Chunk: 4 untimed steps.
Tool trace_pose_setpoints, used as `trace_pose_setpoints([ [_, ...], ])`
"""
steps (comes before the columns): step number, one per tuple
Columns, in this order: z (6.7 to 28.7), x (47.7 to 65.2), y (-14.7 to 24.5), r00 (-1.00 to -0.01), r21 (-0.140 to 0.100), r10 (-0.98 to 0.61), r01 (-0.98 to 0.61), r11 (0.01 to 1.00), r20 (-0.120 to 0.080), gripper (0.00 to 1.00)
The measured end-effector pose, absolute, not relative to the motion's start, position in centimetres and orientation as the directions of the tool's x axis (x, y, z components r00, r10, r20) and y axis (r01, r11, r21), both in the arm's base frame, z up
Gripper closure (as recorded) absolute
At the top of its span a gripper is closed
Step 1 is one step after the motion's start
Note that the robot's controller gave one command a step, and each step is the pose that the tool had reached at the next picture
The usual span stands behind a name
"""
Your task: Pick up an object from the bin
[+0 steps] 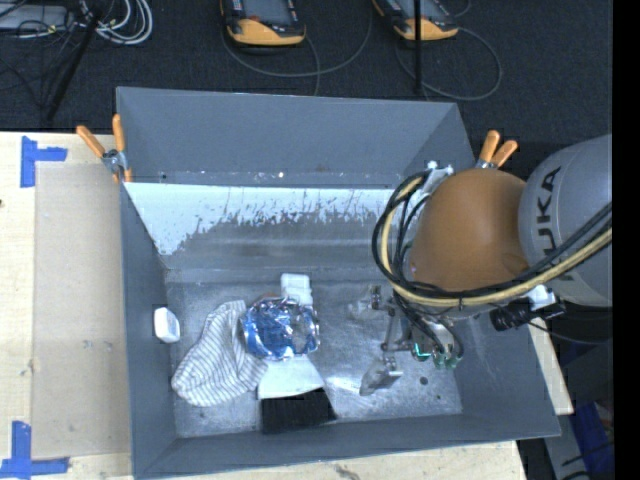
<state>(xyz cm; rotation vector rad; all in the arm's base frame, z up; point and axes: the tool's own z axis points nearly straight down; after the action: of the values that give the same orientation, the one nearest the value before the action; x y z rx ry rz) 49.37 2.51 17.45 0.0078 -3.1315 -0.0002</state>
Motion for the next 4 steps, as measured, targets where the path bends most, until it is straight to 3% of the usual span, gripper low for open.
trace_pose_setpoints([
  [1, 17.9, 49.5, 2.5, -1.000, 0.001, -0.004, -0.004, 1.000, 0.002, 0.00],
  [2, 9.5, 48.7, 10.0, -0.997, -0.009, 0.070, 0.070, 0.998, -0.015, 1.00],
  [3, 9.5, 48.7, 10.0, -0.997, -0.009, 0.070, 0.070, 0.997, -0.015, 1.00],
  [4, 12.3, 48.0, 9.0, -0.995, -0.003, 0.100, 0.100, 0.995, 0.008, 1.00],
])
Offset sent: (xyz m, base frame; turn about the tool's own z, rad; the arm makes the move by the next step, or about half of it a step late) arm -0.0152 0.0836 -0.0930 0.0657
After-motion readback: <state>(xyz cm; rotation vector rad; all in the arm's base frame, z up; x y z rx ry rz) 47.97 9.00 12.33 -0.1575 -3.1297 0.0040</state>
